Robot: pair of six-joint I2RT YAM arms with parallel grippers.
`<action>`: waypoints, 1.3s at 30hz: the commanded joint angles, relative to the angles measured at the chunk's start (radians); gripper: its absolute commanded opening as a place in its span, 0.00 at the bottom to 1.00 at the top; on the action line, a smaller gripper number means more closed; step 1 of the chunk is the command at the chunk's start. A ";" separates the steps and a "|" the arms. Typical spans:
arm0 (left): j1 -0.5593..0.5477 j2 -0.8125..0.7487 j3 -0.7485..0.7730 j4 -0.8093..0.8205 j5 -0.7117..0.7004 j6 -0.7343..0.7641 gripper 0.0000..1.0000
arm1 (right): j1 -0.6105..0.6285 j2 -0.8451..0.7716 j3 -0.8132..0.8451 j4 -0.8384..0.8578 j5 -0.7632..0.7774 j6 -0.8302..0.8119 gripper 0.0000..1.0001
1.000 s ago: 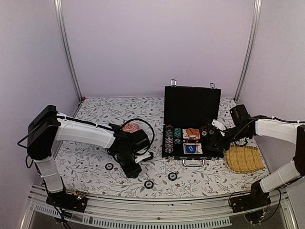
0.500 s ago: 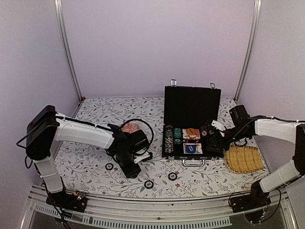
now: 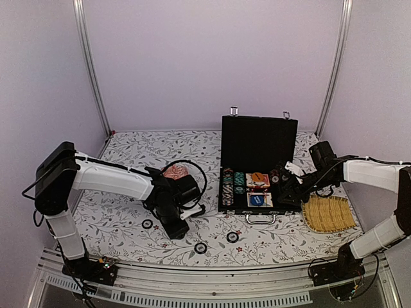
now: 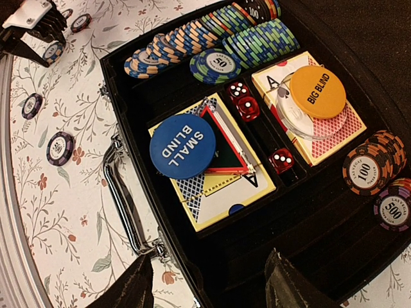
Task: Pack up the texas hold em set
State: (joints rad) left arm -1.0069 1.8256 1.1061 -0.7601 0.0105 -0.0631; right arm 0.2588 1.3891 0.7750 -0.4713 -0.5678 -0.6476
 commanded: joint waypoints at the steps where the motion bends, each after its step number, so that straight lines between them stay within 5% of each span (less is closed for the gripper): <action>1: 0.011 0.031 -0.037 -0.063 0.032 -0.001 0.52 | -0.004 0.005 0.021 -0.013 -0.017 -0.009 0.60; 24: -0.017 0.087 0.016 -0.064 0.057 -0.002 0.36 | -0.004 0.000 0.022 -0.015 -0.016 -0.009 0.60; 29: -0.032 0.062 0.089 -0.059 0.027 -0.007 0.25 | -0.004 -0.001 0.021 -0.016 -0.015 -0.009 0.60; 39: -0.076 0.035 0.370 -0.077 -0.007 -0.021 0.24 | -0.004 -0.002 0.021 -0.016 -0.018 -0.009 0.60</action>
State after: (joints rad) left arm -1.0508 1.8675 1.3735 -0.8459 0.0162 -0.0757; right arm 0.2588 1.3891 0.7750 -0.4736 -0.5686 -0.6479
